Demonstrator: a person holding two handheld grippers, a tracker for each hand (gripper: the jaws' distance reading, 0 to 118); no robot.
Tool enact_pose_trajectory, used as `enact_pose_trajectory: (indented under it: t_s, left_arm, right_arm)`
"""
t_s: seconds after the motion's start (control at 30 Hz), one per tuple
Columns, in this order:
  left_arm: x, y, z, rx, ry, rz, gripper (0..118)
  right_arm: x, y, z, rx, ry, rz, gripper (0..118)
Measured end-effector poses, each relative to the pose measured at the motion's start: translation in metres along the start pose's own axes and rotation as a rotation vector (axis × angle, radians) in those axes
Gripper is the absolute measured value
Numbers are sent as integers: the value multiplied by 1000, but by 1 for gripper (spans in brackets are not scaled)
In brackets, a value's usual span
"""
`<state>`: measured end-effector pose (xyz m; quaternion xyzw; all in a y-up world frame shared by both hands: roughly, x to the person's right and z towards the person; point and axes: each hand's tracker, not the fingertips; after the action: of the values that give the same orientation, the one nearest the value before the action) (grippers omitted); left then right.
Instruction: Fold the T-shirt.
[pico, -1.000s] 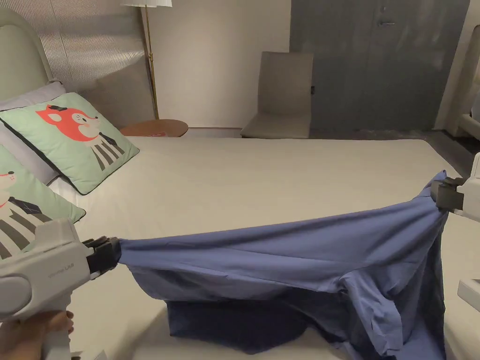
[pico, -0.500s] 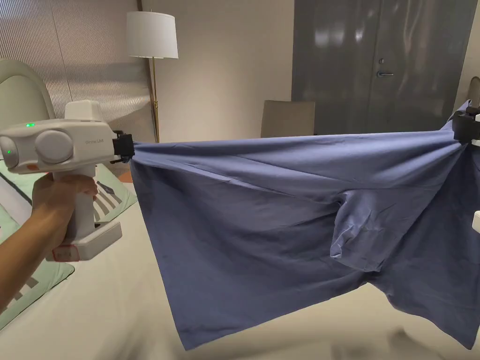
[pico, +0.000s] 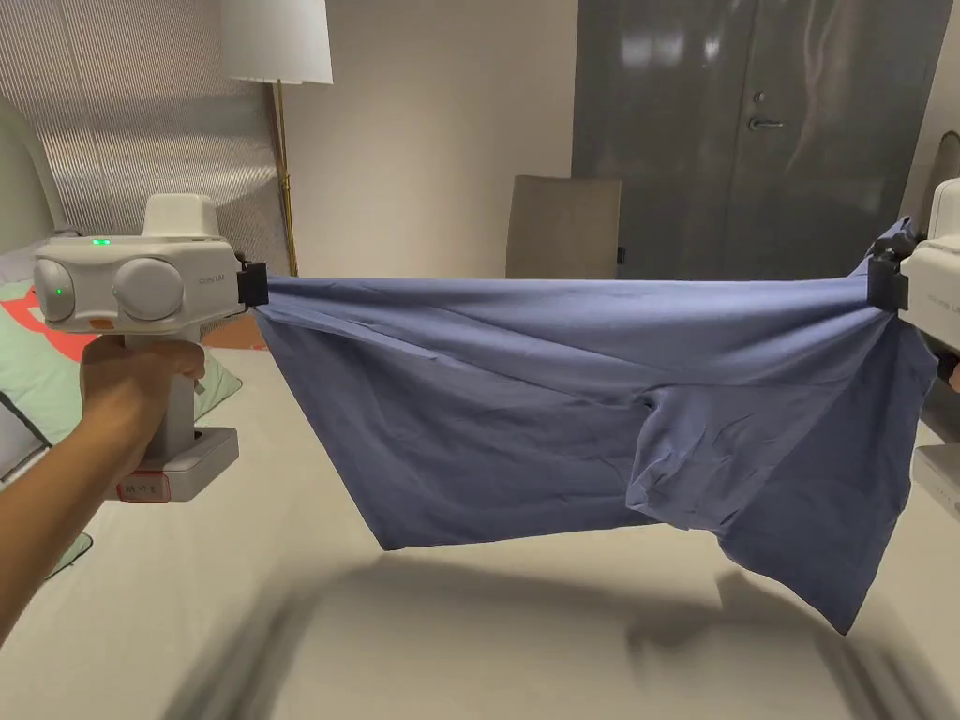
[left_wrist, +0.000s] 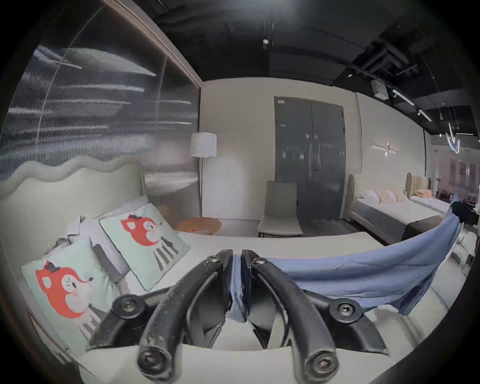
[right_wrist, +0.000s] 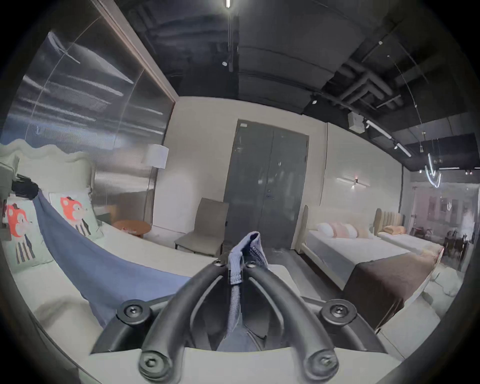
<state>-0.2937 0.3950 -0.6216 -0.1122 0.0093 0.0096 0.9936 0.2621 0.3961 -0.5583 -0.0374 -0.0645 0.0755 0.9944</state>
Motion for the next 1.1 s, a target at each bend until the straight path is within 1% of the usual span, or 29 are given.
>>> enact_pose_trajectory:
  t_s: [0.17,0.23,0.3,0.43,0.5,0.6,0.67,0.8,0.9,1.0,1.1]
  left_arm:
    - [-10,-77,-8,-123,10,30,6]
    - [-15,-109,-3,-176,18,24,6]
    - [-20,-141,6,-235,9,37,6]
    - [-30,-204,37,-322,17,88,6]
    - [-36,-232,55,-383,7,108,6]
    - [-40,-273,90,-431,9,124,6]
    - [-42,-294,114,-482,8,122,6]
    - [-51,-333,160,-517,9,138,6]
    - [-60,-351,194,-535,7,136,6]
    - [-67,-365,232,-549,2,139,6]
    - [-73,-378,270,-556,0,158,6]
  right_arm:
    - [-10,-75,-16,-139,47,-39,4]
    - [-18,-106,-4,-202,69,-62,4]
    - [-22,-136,3,-261,70,-62,4]
    - [-24,-190,39,-380,110,-141,4]
    - [-22,-213,62,-411,104,-157,4]
    - [-17,-245,93,-467,121,-174,4]
    - [-15,-260,116,-503,122,-197,4]
    - [-10,-278,176,-535,136,-231,4]
    - [-7,-286,218,-550,138,-243,4]
    - [-1,-293,253,-557,145,-272,4]
    - [0,-299,291,-563,146,-267,4]
